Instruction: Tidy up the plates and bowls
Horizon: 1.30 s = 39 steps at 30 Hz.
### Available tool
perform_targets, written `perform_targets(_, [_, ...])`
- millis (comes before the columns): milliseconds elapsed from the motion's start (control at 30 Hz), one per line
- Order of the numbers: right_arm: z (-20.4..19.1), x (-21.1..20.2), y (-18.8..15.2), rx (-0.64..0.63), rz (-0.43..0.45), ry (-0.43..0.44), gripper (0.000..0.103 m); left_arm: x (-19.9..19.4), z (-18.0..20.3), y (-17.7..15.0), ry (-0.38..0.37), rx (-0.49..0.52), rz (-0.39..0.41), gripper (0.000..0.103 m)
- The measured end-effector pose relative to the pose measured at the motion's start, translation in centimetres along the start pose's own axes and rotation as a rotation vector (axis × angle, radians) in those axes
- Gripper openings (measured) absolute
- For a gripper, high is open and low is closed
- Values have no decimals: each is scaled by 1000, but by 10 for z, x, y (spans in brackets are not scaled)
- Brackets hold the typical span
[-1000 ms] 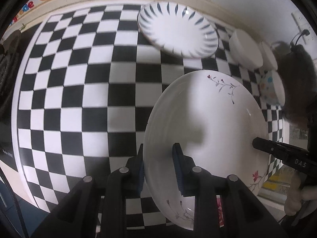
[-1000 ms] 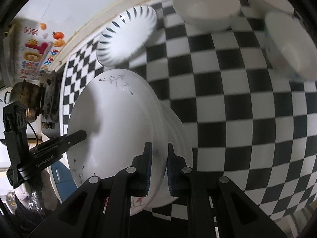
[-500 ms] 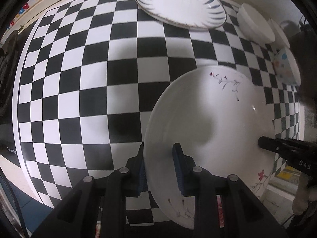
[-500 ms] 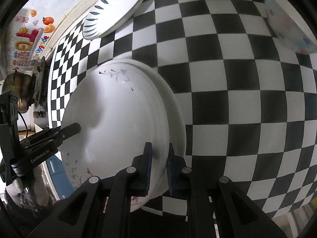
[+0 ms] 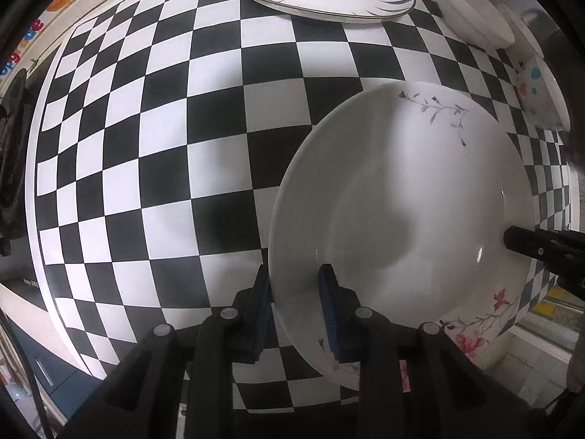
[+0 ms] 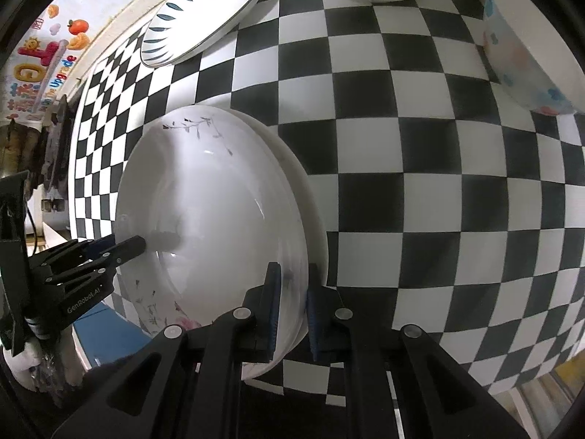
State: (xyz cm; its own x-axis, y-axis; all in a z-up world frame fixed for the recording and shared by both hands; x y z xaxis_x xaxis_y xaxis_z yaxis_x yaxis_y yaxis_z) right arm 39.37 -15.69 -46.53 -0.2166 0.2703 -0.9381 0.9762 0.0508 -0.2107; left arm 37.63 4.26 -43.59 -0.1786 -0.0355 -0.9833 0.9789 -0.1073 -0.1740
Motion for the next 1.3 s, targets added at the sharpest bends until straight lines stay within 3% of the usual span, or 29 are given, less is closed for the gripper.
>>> perform_targets(433, [1, -3, -1, 80, -84, -18, 22, -22, -12, -2, -42, -39, 17, 24])
perform_targets(633, [4, -16, -1, 79, -86, 15, 22, -59, -24, 8, -59, -70, 104, 24])
perform_targets(800, [-9, -47, 17, 35, -38, 37, 24, -88, -32, 38, -83, -85, 164, 28])
perform_targets(867, [-18, -64, 32, 8, -2, 46, 40, -95, -34, 56, -102, -92, 180, 28])
perform_targets(933, [-29, -80, 52, -20, 38, 56, 48, -102, -37, 75, -117, -108, 197, 28])
perform_targets(1100, [-48, -110, 118, -38, 124, 64, 49, -109, -48, 129, -181, -152, 200, 28])
perform_targets(1300, [-52, -106, 205, -12, 112, 57, 49, -86, -63, 180, -245, -192, 120, 28])
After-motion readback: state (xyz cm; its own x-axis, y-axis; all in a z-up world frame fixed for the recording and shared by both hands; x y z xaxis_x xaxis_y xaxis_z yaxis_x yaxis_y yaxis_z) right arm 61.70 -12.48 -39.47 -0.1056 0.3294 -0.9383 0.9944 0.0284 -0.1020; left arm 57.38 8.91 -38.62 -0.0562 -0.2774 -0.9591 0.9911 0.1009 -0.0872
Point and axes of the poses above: each gripper's, at about its wrist camera, not at the fingertips, and x roughly the way its jaws point, z to its right, y to its top, the point moved 5 cm from there along x, roughly the way its jaws point, and after that the axes turned 8 degrees about -z, right-handed, at the moved point
